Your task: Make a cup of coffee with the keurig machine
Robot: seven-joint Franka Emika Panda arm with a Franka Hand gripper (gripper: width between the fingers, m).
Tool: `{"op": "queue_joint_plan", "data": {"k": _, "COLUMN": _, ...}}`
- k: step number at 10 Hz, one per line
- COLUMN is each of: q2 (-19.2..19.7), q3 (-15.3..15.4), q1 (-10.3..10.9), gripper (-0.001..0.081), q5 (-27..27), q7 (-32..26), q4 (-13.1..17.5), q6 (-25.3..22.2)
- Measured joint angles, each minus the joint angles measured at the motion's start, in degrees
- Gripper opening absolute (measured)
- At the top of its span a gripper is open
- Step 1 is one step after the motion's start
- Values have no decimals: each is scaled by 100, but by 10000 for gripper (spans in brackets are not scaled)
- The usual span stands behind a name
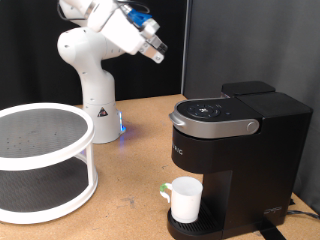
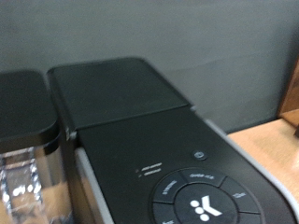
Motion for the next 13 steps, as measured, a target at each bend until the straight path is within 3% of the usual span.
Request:
{"op": "queue_joint_plan", "data": {"k": 4, "q2": 773, "q3": 447, "q1": 35, "gripper": 805, "q5": -1410, "q7": 486, "q4": 956, "q6": -1102}}
{"op": "queue_joint_plan", "data": {"k": 6, "q2": 1188, "q3": 461, "q1": 142, "gripper": 805, "q5": -1302, "q7": 570, "q4": 1448, "q6": -1428}}
{"op": "queue_joint_plan", "data": {"k": 8, "q2": 1373, "q3": 456, "q1": 167, "gripper": 805, "q5": -1211, "q7": 625, "q4": 1587, "q6": -1425}}
{"op": "queue_joint_plan", "data": {"k": 10, "q2": 1395, "q3": 476, "q1": 169, "gripper": 805, "q5": -1665, "q7": 452, "q4": 1746, "q6": -1859}}
{"op": "queue_joint_plan", "data": {"k": 13, "q2": 1646, "q3": 601, "q1": 173, "gripper": 805, "q5": -2110, "q7": 526, "q4": 2259, "q6": -1992}}
